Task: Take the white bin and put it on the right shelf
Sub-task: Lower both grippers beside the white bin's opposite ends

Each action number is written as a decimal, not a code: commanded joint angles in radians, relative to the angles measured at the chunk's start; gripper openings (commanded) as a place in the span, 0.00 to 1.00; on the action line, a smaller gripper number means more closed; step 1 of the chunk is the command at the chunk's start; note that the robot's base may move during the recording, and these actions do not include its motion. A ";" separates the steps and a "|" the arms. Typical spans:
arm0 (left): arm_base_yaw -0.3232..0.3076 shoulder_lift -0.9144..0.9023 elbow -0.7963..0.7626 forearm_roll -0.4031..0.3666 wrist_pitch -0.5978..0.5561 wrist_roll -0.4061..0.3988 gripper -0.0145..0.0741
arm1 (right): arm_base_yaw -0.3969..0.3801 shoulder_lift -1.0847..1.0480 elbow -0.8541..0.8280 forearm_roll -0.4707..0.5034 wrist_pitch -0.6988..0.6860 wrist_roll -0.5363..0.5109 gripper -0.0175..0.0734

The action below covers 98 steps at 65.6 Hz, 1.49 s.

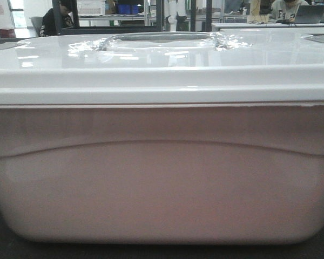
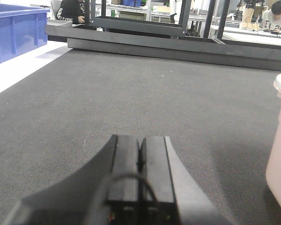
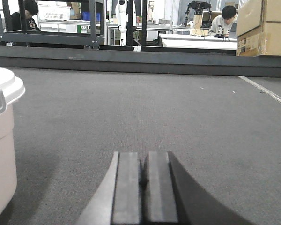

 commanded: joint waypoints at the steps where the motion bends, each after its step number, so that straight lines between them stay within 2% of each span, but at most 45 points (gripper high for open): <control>1: -0.003 -0.011 -0.002 0.000 -0.091 0.000 0.03 | -0.007 -0.016 0.000 -0.010 -0.084 -0.008 0.25; 59: -0.003 -0.011 -0.002 0.000 -0.096 0.000 0.03 | -0.007 -0.016 0.000 -0.010 -0.084 -0.008 0.25; 71: -0.003 -0.003 -0.056 -0.080 -0.043 -0.002 0.03 | -0.007 -0.016 -0.020 -0.007 -0.154 -0.006 0.25; 76: -0.003 -0.003 -0.127 -0.062 0.036 0.000 0.03 | -0.007 -0.011 -0.089 -0.005 -0.093 -0.006 0.25; 86: -0.003 0.043 -0.287 0.037 0.176 0.000 0.03 | -0.007 0.071 -0.285 -0.005 0.178 -0.008 0.25; 98: -0.003 0.185 -0.464 0.049 0.297 0.000 0.03 | -0.007 0.264 -0.492 -0.005 0.384 -0.008 0.25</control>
